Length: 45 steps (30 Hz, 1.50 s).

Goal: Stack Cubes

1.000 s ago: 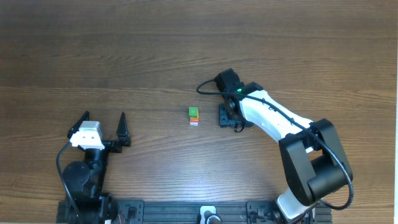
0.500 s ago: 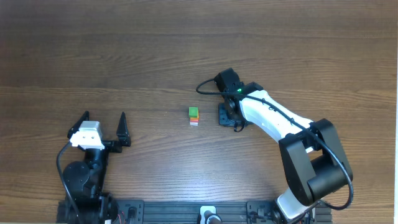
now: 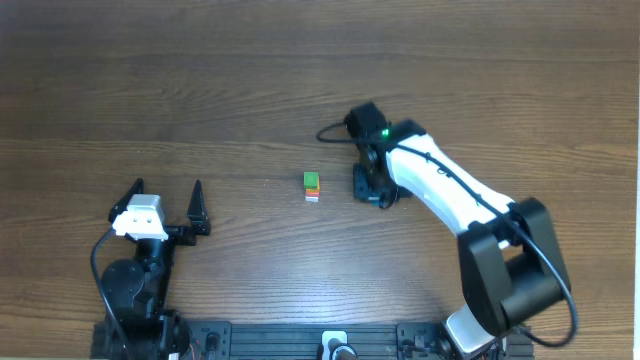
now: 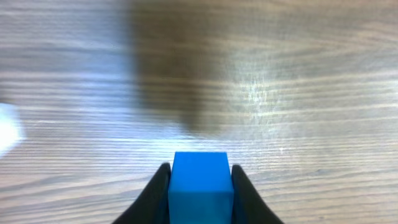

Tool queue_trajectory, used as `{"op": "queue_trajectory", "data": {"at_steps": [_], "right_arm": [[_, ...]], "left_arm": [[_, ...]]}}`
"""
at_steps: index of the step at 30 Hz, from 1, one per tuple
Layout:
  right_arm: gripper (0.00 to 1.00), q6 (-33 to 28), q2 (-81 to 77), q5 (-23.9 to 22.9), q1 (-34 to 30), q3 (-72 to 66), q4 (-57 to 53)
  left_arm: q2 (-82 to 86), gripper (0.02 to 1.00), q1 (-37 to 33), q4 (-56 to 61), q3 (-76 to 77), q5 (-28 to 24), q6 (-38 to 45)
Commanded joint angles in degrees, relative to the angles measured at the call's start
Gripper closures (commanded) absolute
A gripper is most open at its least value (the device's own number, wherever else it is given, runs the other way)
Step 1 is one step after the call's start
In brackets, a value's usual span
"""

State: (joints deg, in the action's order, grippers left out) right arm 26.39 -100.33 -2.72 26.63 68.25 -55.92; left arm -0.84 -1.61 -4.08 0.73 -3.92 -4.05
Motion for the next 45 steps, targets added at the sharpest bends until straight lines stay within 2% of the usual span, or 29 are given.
{"op": "queue_trajectory", "data": {"at_steps": [1,4,9,18,45], "right_arm": [[0.904,2.12,4.98,-2.34,3.76,13.86,-9.18],[0.915,5.18,4.63,-3.93,7.10,20.87,-14.78],[0.932,11.21,2.05,-4.00,12.28,27.08,-18.73],[0.943,13.53,-8.00,-1.57,16.61,31.87,-18.82],[0.958,17.31,-11.98,-1.86,17.35,32.24,-16.98]], "left_arm": [[0.28,0.018,-0.28,-0.02,-0.37,-0.31,0.66],[0.31,0.018,-0.28,-0.02,-0.37,-0.31,0.66],[0.31,0.018,-0.28,-0.02,-0.37,-0.31,0.66],[0.28,0.018,-0.28,-0.02,-0.37,-0.31,0.66],[0.28,0.018,-0.28,-0.02,-0.37,-0.31,0.66]]}}
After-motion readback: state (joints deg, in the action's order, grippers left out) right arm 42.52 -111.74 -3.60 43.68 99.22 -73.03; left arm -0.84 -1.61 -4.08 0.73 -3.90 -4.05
